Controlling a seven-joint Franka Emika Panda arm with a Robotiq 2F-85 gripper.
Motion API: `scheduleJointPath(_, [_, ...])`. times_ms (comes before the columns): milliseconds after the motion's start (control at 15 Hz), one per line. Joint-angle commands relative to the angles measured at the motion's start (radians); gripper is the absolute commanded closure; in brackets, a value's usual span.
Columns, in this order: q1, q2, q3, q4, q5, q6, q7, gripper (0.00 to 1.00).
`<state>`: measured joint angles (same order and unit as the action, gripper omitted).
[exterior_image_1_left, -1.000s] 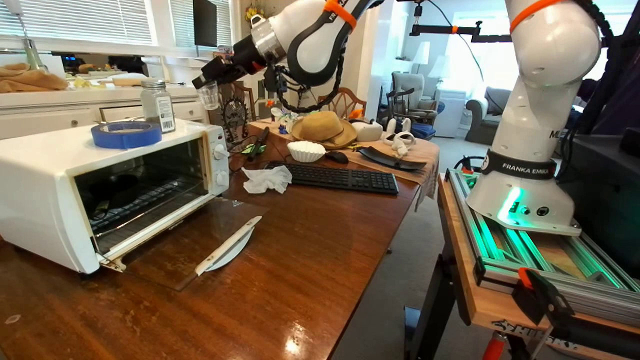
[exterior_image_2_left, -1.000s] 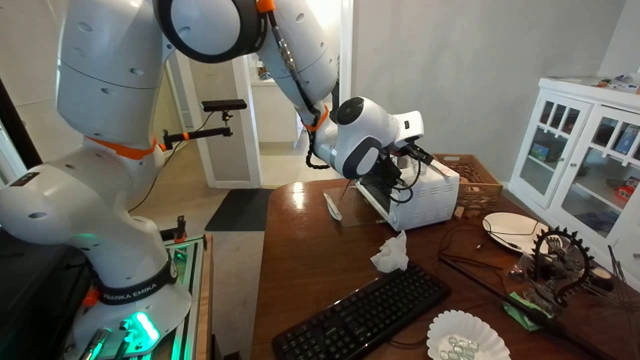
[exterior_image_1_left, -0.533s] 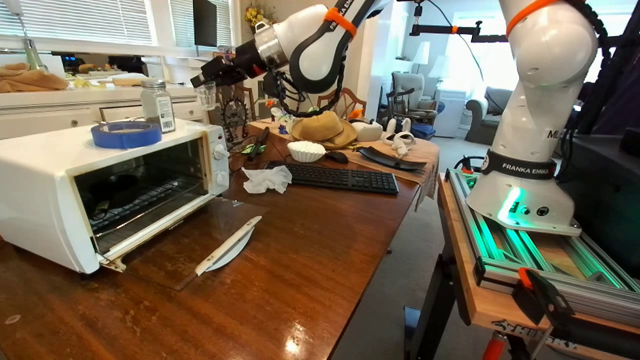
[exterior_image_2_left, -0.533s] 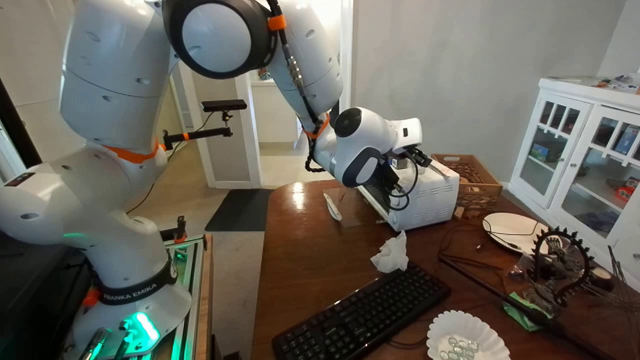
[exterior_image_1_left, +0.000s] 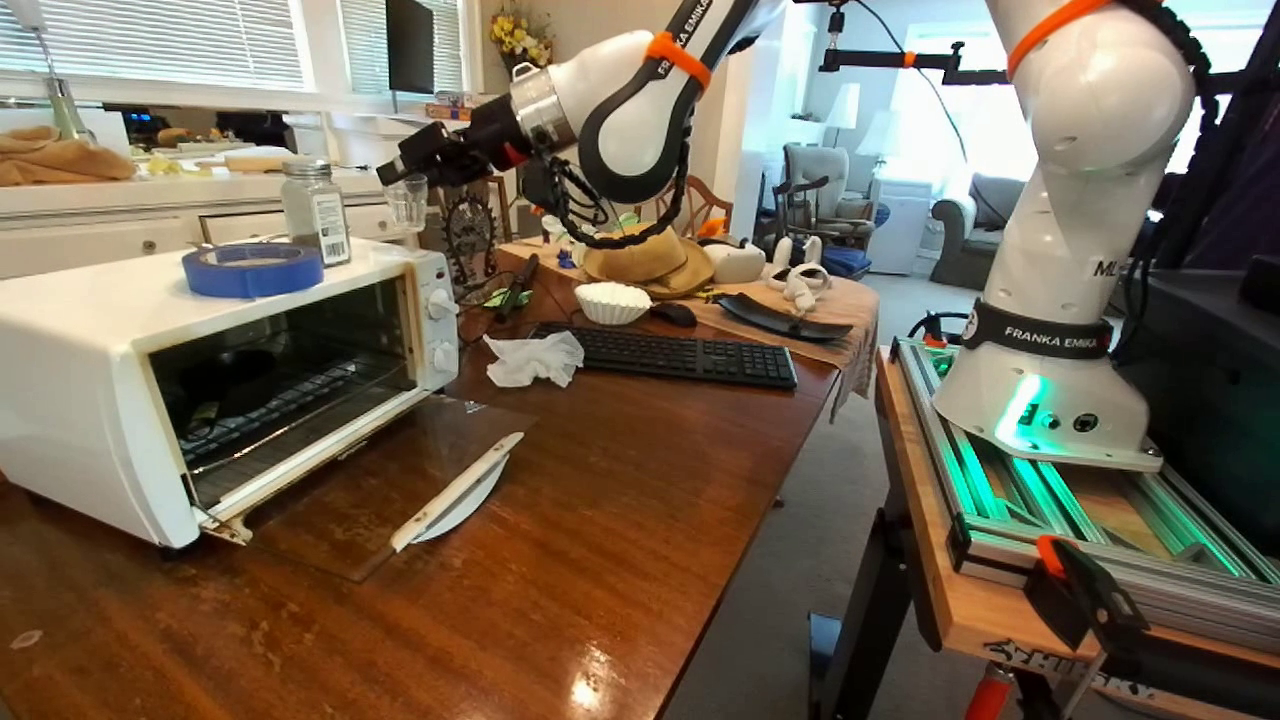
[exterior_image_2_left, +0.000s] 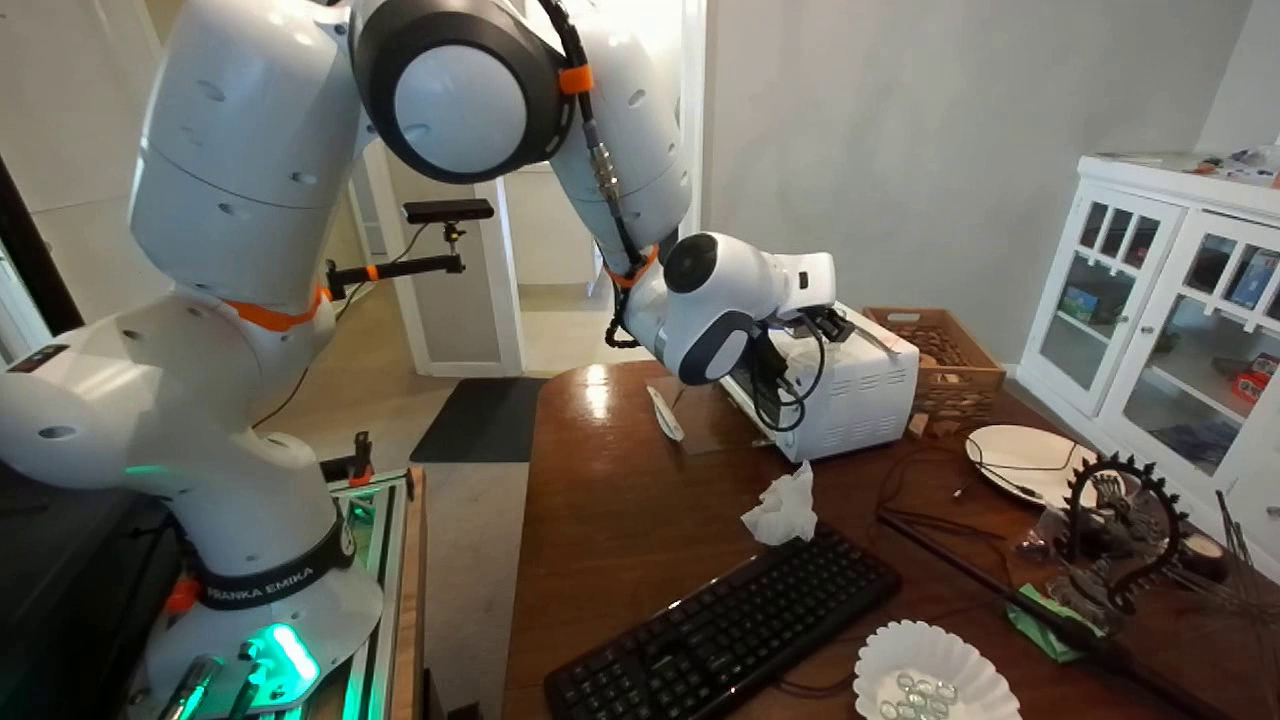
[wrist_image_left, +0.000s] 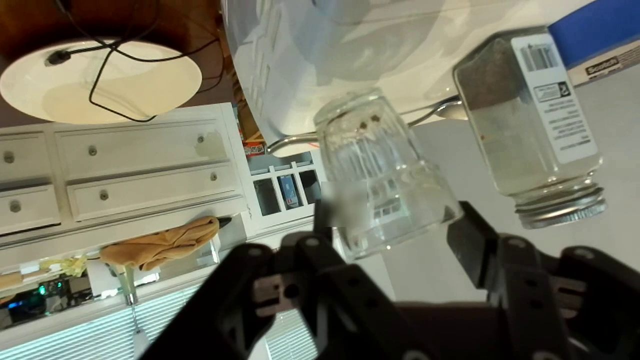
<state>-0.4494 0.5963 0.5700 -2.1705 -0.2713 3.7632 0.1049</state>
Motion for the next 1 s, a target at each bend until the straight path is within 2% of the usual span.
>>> scheduleJointPath(0, [-0.008,0.056,0.016,0.027,-0.018,0.04,0.019,0.65])
scheduleJointPath(333, [0.013,0.102,0.014,0.076,-0.013,0.038,0.005,0.65])
scheduleJointPath(400, [0.086,0.083,-0.073,0.102,-0.061,0.044,0.092,0.65])
scheduleJointPath(467, [0.031,0.11,0.002,0.115,-0.023,0.033,0.012,0.65])
scheduleJointPath(933, [0.087,0.17,0.007,0.272,-0.036,-0.035,0.008,0.65])
